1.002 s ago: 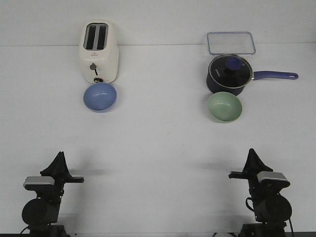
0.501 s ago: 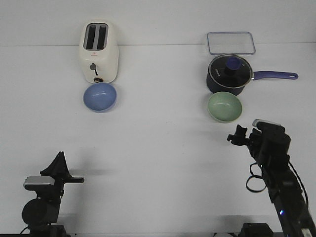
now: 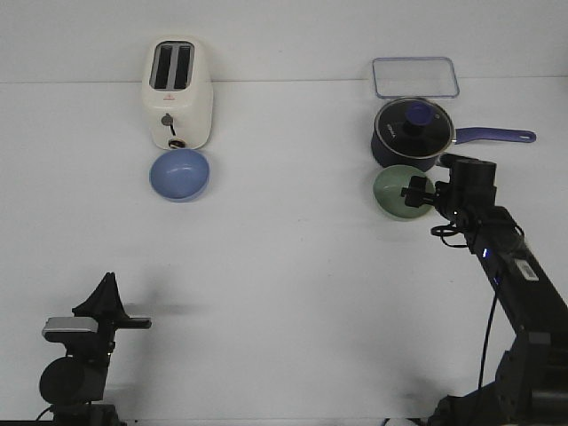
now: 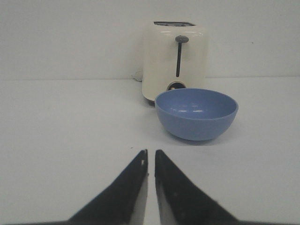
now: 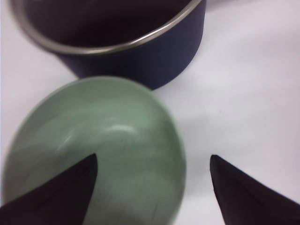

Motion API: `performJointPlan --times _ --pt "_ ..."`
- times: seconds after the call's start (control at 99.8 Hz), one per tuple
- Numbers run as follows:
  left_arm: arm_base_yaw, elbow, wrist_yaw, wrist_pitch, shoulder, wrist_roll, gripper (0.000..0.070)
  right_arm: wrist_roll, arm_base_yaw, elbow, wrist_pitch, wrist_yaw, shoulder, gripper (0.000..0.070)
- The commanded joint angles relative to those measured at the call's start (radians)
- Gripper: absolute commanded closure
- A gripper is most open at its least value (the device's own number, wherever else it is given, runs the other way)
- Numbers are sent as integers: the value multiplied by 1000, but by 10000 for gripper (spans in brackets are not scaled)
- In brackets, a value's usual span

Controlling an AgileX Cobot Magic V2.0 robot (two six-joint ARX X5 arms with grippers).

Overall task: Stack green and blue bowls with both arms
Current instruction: 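Reach the right gripper to the pale green bowl's rim and grasp it, then lift the green bowl and carry it toward the table center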

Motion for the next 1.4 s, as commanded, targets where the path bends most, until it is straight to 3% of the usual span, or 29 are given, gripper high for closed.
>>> performJointPlan --times 0.0,0.07,0.2,0.25,0.321,0.371,0.581,0.861,1.162,1.392 --pt "0 -20 2 11 -2 11 685 -10 -5 56 -12 -1 66 204" --pt "0 -20 2 11 -2 11 685 -11 -7 97 -44 -1 119 226" --pt "0 -20 2 11 -2 11 685 -12 -10 135 -80 0 179 333" --pt "0 -20 2 11 -2 11 685 -12 -11 135 -87 0 185 430" --pt "0 -20 2 11 -2 11 685 -14 -13 135 -92 0 185 638" --pt "0 -20 2 12 -2 11 685 -16 -15 137 -93 0 184 700" --pt "0 -20 2 12 -2 11 685 -48 -38 155 -143 -35 111 700" --pt "0 -20 2 11 -2 11 685 -48 -23 127 -228 -182 -142 700" --pt "0 -20 2 11 -2 11 685 0 202 -109 -211 -209 -442 700" --pt "0 -20 2 12 -2 7 685 59 420 -220 -194 -196 -479 700"
